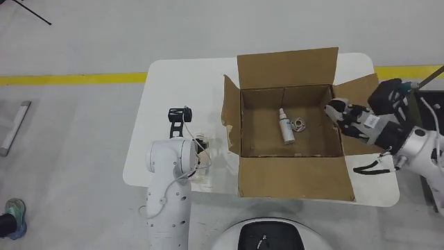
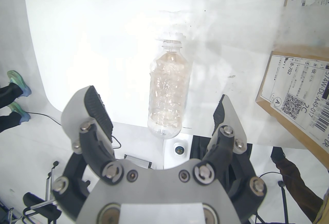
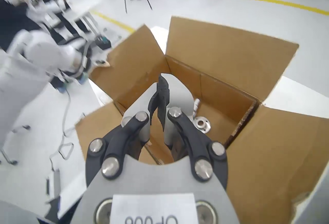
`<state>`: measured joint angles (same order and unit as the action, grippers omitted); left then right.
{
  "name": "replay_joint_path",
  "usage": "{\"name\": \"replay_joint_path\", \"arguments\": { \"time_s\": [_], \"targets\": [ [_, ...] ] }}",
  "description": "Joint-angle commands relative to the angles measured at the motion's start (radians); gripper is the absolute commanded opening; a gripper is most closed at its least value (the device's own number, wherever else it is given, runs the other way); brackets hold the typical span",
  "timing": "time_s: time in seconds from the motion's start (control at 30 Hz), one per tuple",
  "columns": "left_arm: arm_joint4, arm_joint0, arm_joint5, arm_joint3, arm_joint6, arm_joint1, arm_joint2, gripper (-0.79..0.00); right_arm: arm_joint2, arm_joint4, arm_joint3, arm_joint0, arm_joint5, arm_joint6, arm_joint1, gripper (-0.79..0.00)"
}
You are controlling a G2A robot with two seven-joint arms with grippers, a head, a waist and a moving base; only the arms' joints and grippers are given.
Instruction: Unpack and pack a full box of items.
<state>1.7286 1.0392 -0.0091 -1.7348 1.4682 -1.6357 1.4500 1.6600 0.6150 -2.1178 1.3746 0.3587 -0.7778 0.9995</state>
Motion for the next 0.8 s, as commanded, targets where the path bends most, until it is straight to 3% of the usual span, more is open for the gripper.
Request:
{"name": "replay_joint_path", "arguments": {
  "time_s": [0.0,0.13,0.63,0.77],
  "targets": [
    [0.000,0.000,0.000,0.000,0.000,0.000,0.000,0.000,-0.082,0.080,0.039,-0.060,-0.057,-0.061,0.001,-0.785],
    [0.000,0.000,0.000,0.000,0.000,0.000,0.000,0.000,-0.222,0.174,0.102,-0.141,-0.093,-0.165,0.005,-0.785],
    [0.000,0.000,0.000,0.000,0.000,0.000,0.000,0.000,-0.222,0.174,0.102,-0.141,-0.093,-0.165,0.005,-0.785],
    [0.000,0.000,0.000,0.000,0.000,0.000,0.000,0.000,-0.251,0.268,0.100,-0.142,-0.247,-0.092,0.014,-0.785]
  ]
}}
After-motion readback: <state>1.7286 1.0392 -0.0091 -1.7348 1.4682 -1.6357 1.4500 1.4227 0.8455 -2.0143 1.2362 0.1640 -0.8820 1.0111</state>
